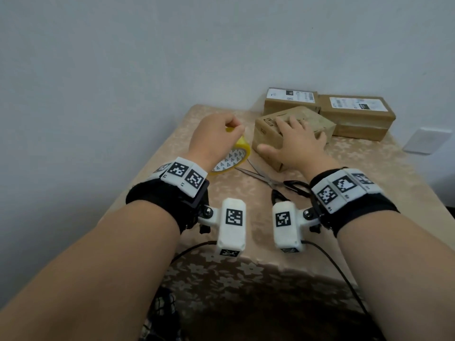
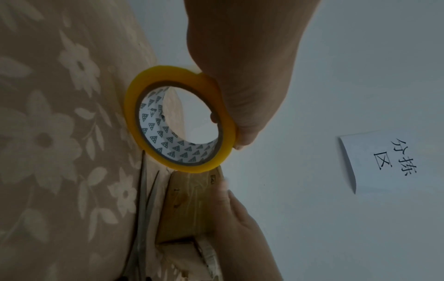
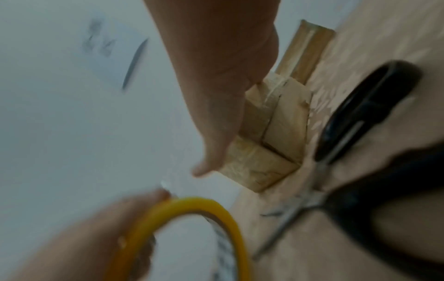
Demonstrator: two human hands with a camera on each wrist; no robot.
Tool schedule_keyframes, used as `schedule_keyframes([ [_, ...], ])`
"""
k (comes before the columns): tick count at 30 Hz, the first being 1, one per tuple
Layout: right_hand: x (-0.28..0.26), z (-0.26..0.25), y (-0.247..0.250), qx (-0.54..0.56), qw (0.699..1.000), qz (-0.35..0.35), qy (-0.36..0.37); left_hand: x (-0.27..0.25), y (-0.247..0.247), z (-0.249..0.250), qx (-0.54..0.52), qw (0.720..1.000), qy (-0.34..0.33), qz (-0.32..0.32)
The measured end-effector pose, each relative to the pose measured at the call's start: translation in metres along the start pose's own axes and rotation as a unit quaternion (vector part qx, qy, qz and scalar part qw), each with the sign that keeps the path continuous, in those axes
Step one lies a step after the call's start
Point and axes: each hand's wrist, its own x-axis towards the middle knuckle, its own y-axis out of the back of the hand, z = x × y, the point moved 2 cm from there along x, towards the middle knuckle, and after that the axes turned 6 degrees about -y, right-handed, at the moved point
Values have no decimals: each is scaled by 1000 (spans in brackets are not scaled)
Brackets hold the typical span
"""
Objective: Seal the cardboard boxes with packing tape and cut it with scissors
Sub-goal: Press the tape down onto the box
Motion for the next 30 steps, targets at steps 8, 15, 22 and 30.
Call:
schedule_keyframes([
  [8, 11, 50, 17, 143, 974, 38, -170, 8, -3, 0, -33, 999, 7, 10],
  [15, 12, 70, 12, 410, 895, 14, -177, 16, -11, 12, -117, 990, 68, -41],
  [22, -8, 71, 28, 367, 902, -63, -219, 12, -24, 29, -231, 946, 170, -149],
  [30, -48, 75, 69, 131, 959, -113, -223, 12, -45, 54, -239, 942, 164, -170],
])
